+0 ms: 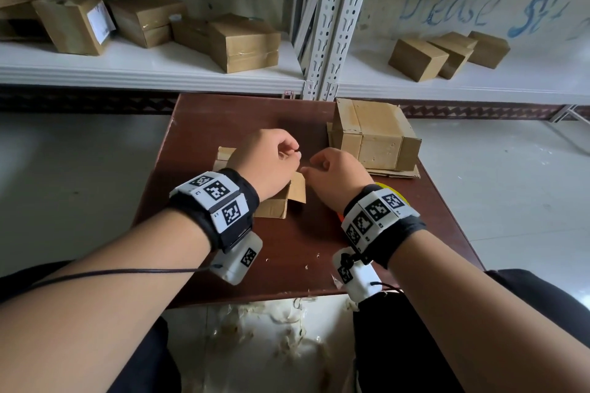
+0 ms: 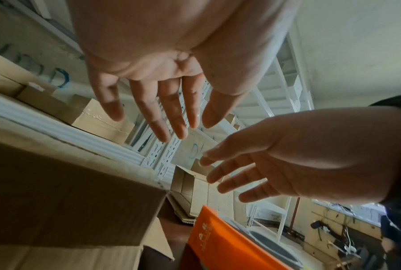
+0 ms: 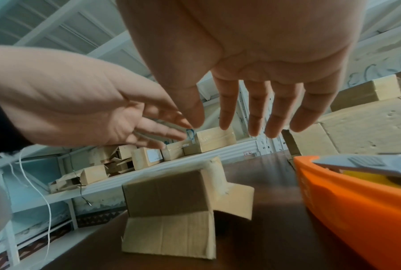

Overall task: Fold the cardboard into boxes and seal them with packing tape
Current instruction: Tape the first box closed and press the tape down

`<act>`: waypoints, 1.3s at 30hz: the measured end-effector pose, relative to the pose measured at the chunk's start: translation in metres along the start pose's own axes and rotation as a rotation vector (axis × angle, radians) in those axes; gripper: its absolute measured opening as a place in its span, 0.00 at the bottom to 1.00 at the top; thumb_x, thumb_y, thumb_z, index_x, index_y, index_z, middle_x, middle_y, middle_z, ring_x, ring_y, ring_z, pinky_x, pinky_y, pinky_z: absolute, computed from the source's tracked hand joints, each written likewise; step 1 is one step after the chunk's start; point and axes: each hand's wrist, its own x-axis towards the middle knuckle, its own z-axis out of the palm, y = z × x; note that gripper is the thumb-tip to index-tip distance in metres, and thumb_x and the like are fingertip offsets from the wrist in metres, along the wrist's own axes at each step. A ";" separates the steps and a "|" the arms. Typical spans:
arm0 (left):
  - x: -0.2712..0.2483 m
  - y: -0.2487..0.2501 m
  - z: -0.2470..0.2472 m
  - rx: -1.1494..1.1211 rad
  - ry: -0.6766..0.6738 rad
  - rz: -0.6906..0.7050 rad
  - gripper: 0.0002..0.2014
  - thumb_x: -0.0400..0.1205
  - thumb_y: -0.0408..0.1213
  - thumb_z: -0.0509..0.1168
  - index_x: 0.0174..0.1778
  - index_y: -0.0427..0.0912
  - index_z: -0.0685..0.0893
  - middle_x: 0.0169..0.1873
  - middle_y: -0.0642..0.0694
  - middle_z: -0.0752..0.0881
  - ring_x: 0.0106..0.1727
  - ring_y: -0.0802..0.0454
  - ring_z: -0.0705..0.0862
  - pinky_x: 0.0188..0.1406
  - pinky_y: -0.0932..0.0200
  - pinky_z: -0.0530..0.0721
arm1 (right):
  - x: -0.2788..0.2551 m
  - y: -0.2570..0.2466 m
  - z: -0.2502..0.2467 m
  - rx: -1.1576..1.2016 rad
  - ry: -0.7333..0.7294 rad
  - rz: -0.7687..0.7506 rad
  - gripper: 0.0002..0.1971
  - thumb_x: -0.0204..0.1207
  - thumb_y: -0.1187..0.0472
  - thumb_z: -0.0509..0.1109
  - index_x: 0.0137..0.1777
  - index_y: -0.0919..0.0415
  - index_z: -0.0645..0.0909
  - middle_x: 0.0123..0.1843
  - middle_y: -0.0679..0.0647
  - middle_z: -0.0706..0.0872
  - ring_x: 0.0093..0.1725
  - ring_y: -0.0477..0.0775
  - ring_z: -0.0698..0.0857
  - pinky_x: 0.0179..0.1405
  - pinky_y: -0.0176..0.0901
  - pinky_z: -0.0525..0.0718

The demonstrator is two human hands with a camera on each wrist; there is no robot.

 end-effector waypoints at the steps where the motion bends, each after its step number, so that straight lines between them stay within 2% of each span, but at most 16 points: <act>1: 0.000 0.000 0.005 0.001 -0.008 0.001 0.04 0.81 0.41 0.71 0.49 0.50 0.91 0.41 0.58 0.90 0.45 0.55 0.89 0.53 0.54 0.89 | -0.001 0.003 0.001 -0.025 -0.013 0.032 0.21 0.77 0.40 0.69 0.66 0.47 0.83 0.63 0.51 0.86 0.60 0.55 0.85 0.61 0.51 0.86; 5: 0.001 0.007 0.021 0.028 -0.052 0.014 0.05 0.80 0.45 0.70 0.48 0.51 0.90 0.41 0.59 0.89 0.46 0.51 0.89 0.52 0.48 0.90 | -0.006 0.019 0.003 -0.184 -0.015 0.214 0.31 0.76 0.38 0.69 0.76 0.52 0.73 0.74 0.59 0.78 0.76 0.66 0.75 0.73 0.64 0.77; 7: 0.001 0.010 0.028 0.038 -0.070 0.025 0.05 0.80 0.45 0.70 0.48 0.52 0.88 0.41 0.59 0.88 0.46 0.51 0.88 0.52 0.48 0.89 | -0.009 0.027 0.003 -0.214 -0.015 0.347 0.34 0.76 0.39 0.70 0.75 0.57 0.68 0.75 0.64 0.75 0.77 0.69 0.72 0.75 0.67 0.74; 9: 0.001 0.012 0.036 0.048 -0.088 0.037 0.04 0.80 0.46 0.71 0.47 0.54 0.87 0.41 0.60 0.87 0.46 0.50 0.88 0.52 0.47 0.89 | -0.008 0.037 0.003 -0.218 -0.046 0.438 0.31 0.73 0.38 0.70 0.67 0.57 0.66 0.68 0.63 0.80 0.71 0.70 0.78 0.73 0.68 0.76; 11: 0.000 0.013 0.042 0.050 -0.105 0.044 0.03 0.80 0.47 0.70 0.47 0.54 0.87 0.41 0.59 0.87 0.45 0.50 0.87 0.52 0.47 0.89 | -0.005 0.049 0.007 -0.210 -0.104 0.470 0.29 0.73 0.39 0.71 0.60 0.56 0.62 0.52 0.58 0.84 0.58 0.68 0.85 0.71 0.68 0.78; 12: 0.000 0.014 0.044 0.049 -0.111 0.047 0.04 0.80 0.47 0.70 0.48 0.54 0.87 0.41 0.59 0.87 0.46 0.49 0.87 0.52 0.47 0.89 | -0.004 0.055 0.010 -0.220 -0.131 0.459 0.28 0.74 0.41 0.72 0.60 0.57 0.63 0.47 0.56 0.84 0.54 0.66 0.87 0.70 0.67 0.80; 14: 0.000 0.015 0.047 0.047 -0.120 0.056 0.05 0.81 0.47 0.70 0.49 0.53 0.88 0.41 0.58 0.87 0.46 0.50 0.87 0.52 0.47 0.89 | -0.004 0.065 0.017 -0.261 -0.140 0.391 0.29 0.77 0.46 0.73 0.70 0.60 0.67 0.49 0.53 0.81 0.56 0.65 0.87 0.69 0.66 0.82; 16: 0.001 0.016 0.048 0.043 -0.125 0.062 0.05 0.81 0.47 0.70 0.49 0.53 0.88 0.41 0.59 0.87 0.46 0.51 0.87 0.52 0.47 0.89 | -0.004 0.072 0.020 -0.285 -0.095 0.320 0.32 0.80 0.47 0.70 0.79 0.59 0.64 0.52 0.54 0.79 0.58 0.64 0.87 0.67 0.65 0.84; 20: 0.001 0.016 0.044 0.034 -0.122 0.065 0.04 0.81 0.47 0.70 0.48 0.54 0.88 0.41 0.59 0.87 0.45 0.51 0.87 0.51 0.48 0.89 | -0.003 0.075 0.020 -0.277 -0.075 0.261 0.35 0.83 0.49 0.67 0.85 0.58 0.58 0.53 0.54 0.78 0.51 0.60 0.82 0.63 0.61 0.84; 24: 0.007 0.013 0.039 0.009 -0.103 0.051 0.05 0.81 0.48 0.70 0.47 0.52 0.88 0.42 0.57 0.89 0.46 0.51 0.87 0.52 0.50 0.89 | 0.003 0.063 0.013 -0.152 -0.061 0.288 0.26 0.88 0.51 0.62 0.82 0.58 0.61 0.57 0.54 0.78 0.58 0.61 0.85 0.62 0.57 0.83; 26: 0.010 0.011 0.036 0.019 -0.054 0.040 0.09 0.79 0.51 0.67 0.46 0.52 0.88 0.42 0.57 0.89 0.47 0.51 0.87 0.52 0.49 0.89 | 0.008 0.054 0.002 -0.007 0.021 0.338 0.14 0.89 0.55 0.58 0.72 0.57 0.65 0.50 0.51 0.78 0.48 0.55 0.82 0.54 0.49 0.78; 29: 0.013 0.006 0.033 0.040 -0.032 -0.013 0.13 0.83 0.55 0.66 0.49 0.51 0.88 0.46 0.56 0.89 0.50 0.50 0.88 0.53 0.48 0.88 | 0.008 0.033 -0.019 0.219 0.006 0.303 0.21 0.85 0.57 0.70 0.72 0.59 0.67 0.41 0.49 0.74 0.41 0.52 0.79 0.42 0.46 0.76; 33: 0.013 0.010 0.025 -0.038 -0.004 -0.059 0.18 0.86 0.58 0.64 0.54 0.47 0.87 0.48 0.53 0.89 0.53 0.50 0.88 0.54 0.52 0.85 | 0.002 -0.001 -0.035 0.519 0.003 0.246 0.32 0.84 0.63 0.75 0.84 0.63 0.64 0.49 0.53 0.83 0.48 0.56 0.88 0.48 0.52 0.88; 36: 0.010 0.021 0.014 -0.150 -0.034 -0.086 0.22 0.88 0.60 0.60 0.43 0.45 0.84 0.36 0.52 0.87 0.45 0.47 0.89 0.42 0.51 0.81 | -0.004 -0.023 -0.047 0.703 -0.020 0.180 0.33 0.85 0.66 0.74 0.86 0.58 0.64 0.45 0.49 0.82 0.43 0.54 0.89 0.50 0.56 0.92; 38: 0.007 0.028 0.007 -0.293 -0.049 -0.121 0.26 0.88 0.63 0.58 0.44 0.42 0.87 0.34 0.46 0.91 0.42 0.45 0.91 0.46 0.45 0.86 | -0.008 -0.031 -0.058 0.751 -0.048 0.127 0.24 0.85 0.68 0.72 0.77 0.53 0.73 0.45 0.48 0.82 0.49 0.60 0.91 0.56 0.64 0.92; 39: 0.005 0.030 0.004 -0.346 -0.044 -0.126 0.28 0.87 0.63 0.59 0.45 0.40 0.88 0.36 0.42 0.92 0.41 0.44 0.91 0.48 0.42 0.87 | -0.011 -0.036 -0.061 0.770 -0.060 0.100 0.16 0.85 0.69 0.72 0.65 0.50 0.77 0.46 0.49 0.84 0.51 0.64 0.92 0.56 0.67 0.91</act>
